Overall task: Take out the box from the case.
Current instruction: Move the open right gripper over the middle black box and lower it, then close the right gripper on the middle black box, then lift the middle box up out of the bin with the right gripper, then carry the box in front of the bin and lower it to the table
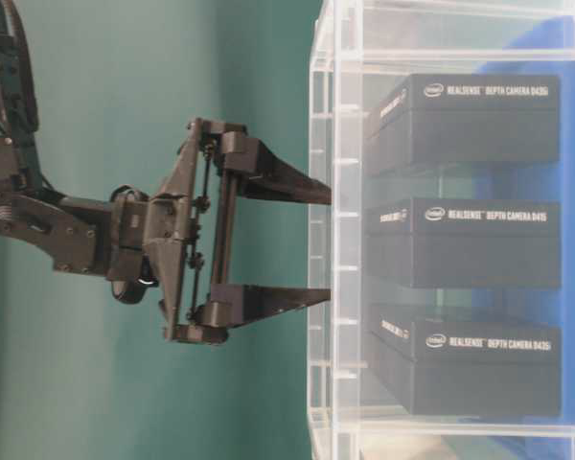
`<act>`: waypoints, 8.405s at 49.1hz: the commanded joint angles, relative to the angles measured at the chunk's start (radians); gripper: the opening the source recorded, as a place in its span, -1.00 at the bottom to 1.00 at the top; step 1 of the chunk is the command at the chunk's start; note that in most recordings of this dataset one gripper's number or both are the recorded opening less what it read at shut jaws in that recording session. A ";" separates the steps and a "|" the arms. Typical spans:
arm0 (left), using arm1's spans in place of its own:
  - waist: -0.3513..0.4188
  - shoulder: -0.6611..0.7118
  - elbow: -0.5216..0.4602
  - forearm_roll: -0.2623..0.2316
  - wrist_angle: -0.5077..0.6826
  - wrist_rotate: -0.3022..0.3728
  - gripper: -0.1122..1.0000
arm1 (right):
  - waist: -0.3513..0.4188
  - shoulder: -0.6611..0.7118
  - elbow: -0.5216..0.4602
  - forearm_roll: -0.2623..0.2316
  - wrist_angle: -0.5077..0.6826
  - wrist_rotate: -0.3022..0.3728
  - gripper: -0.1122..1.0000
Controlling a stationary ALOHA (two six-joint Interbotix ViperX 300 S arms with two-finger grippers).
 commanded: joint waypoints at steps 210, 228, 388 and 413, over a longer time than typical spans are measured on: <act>0.002 0.002 0.003 0.000 -0.003 -0.003 0.82 | -0.021 0.003 -0.517 0.035 0.505 0.041 0.40; 0.003 0.002 0.003 0.000 -0.005 -0.003 0.81 | -0.018 0.003 -0.525 0.035 0.508 0.043 0.40; 0.003 -0.008 0.008 0.000 0.014 -0.002 0.81 | 0.480 0.044 -0.074 0.003 0.190 0.535 0.40; 0.003 -0.008 0.009 0.000 0.025 -0.002 0.81 | 0.459 0.035 0.107 0.005 -0.055 0.529 0.40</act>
